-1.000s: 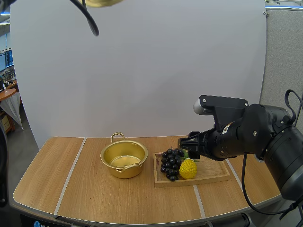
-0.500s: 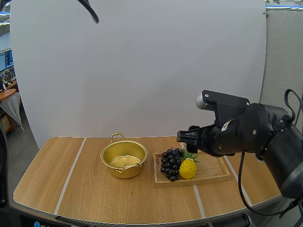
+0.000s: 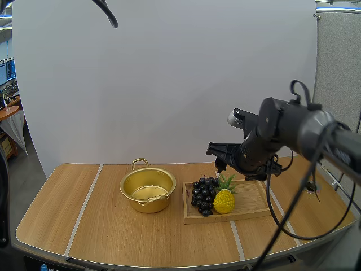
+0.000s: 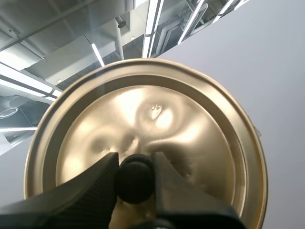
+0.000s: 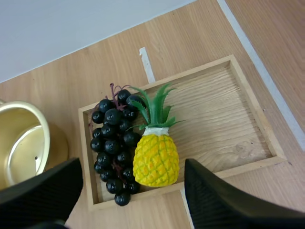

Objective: Open the pot, put the pineapple inside, and close it

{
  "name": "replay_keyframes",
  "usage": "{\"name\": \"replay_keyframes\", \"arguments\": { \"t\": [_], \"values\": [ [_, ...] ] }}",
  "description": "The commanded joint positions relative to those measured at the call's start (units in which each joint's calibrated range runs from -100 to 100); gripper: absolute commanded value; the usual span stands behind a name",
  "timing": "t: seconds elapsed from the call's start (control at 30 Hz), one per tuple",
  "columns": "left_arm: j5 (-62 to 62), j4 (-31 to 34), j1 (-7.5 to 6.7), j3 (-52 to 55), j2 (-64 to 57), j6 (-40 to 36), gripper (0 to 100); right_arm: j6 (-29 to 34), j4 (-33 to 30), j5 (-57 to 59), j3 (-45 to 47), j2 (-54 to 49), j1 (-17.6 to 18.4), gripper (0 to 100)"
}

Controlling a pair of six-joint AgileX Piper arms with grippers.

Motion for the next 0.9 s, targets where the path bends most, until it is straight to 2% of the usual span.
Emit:
{"name": "replay_keyframes", "arguments": {
  "t": [0.0,0.1,0.17,0.47,0.6,0.87],
  "values": [
    [-2.08,0.44,-0.13,-0.5,-0.26,-0.62,1,9.38,-9.49,-4.65,-2.43,7.24,-0.2,100],
    [-2.08,0.44,-0.13,-0.5,-0.26,-0.62,1,13.52,-14.27,-5.6,-2.57,9.86,-0.2,100],
    [-2.08,0.44,-0.13,-0.5,-0.26,-0.62,1,14.36,-14.54,-5.76,-2.57,11.22,-0.2,100],
    [-2.08,0.44,-0.13,-0.5,-0.26,-0.62,1,14.36,-10.67,-6.84,-2.71,15.81,-0.03,100],
    [-2.08,0.44,-0.13,-0.5,-0.26,-0.62,1,14.36,-9.11,-7.0,-2.71,18.75,1.25,100],
    [-2.08,0.44,-0.13,-0.5,-0.26,-0.62,1,15.98,-8.94,-8.8,-2.71,22.86,2.1,100]
  ]
}}
